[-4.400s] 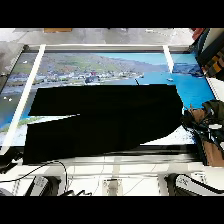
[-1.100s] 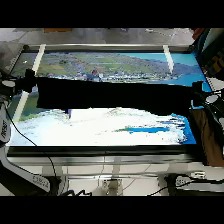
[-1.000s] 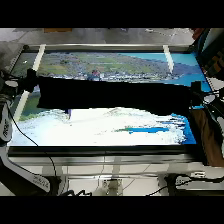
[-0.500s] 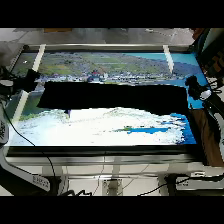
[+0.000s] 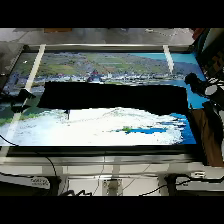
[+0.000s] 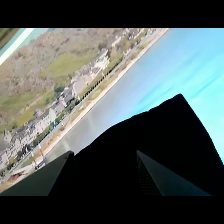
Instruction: Fold the clothes and pants, and hang the long-sleeved shirts on hangers.
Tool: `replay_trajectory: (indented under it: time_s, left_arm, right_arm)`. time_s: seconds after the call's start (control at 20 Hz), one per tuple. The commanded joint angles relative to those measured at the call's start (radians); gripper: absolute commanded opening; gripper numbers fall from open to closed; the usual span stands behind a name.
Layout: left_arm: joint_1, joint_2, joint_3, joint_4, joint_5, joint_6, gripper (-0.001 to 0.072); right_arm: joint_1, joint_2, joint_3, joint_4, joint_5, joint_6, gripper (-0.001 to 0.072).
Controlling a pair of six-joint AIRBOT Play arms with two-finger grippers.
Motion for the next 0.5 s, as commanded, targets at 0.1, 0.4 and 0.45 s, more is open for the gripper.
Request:
replay_trajectory:
  time_s: [0.1,0.4,0.45]
  left_arm:
    - [-0.025,-0.05,-0.091,-0.094,0.032,-0.027,0.0714]
    - [-0.119,-0.114,-0.091,-0.233,0.311,-0.026,0.0704]
    - [-0.137,-0.127,-0.091,-0.263,0.354,-0.019,0.0696]
  right_arm:
    - [-0.001,0.002,0.003,0.0,0.045,-0.011,0.0448]
    - [0.026,0.002,0.005,0.001,0.078,-0.124,0.0448]
    - [0.037,0.002,0.008,0.001,0.092,-0.167,0.0448]
